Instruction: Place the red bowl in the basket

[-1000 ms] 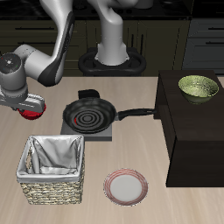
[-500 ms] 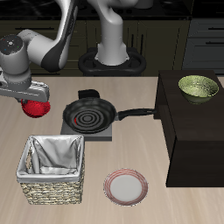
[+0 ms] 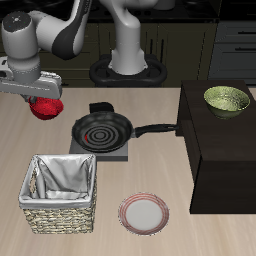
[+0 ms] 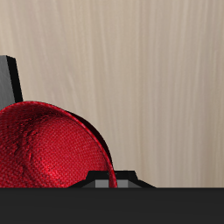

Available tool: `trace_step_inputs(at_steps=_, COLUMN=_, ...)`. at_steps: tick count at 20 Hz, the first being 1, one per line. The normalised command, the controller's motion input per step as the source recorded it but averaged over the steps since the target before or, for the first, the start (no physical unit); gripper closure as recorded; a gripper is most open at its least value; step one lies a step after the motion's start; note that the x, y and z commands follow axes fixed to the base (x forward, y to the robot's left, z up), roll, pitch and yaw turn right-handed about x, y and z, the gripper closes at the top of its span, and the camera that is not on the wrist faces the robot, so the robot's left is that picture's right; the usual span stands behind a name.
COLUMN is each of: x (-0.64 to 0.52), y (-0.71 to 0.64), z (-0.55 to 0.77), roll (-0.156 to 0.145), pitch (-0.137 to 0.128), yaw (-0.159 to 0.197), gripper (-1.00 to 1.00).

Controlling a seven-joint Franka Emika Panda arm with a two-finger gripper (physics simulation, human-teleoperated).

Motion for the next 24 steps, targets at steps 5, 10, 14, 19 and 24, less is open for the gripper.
trace_step_inputs(at_steps=5, x=-0.07, y=0.10, z=0.50, roll=0.004, pitch=-0.086, yaw=0.016, gripper=1.00)
trace_step_inputs(at_steps=10, x=-0.04, y=-0.01, z=0.43, roll=-0.016, pitch=-0.068, yaw=-0.007, gripper=1.00)
trace_step_inputs(at_steps=14, x=-0.09, y=0.07, z=0.41, roll=0.007, pitch=-0.071, yaw=-0.004, gripper=1.00)
trace_step_inputs(at_steps=19, x=-0.06, y=0.14, z=0.28, roll=0.003, pitch=-0.054, yaw=0.018, gripper=1.00)
trace_step_inputs(at_steps=24, x=0.17, y=0.27, z=0.18, roll=0.016, pitch=-0.024, yaw=0.003, gripper=1.00)
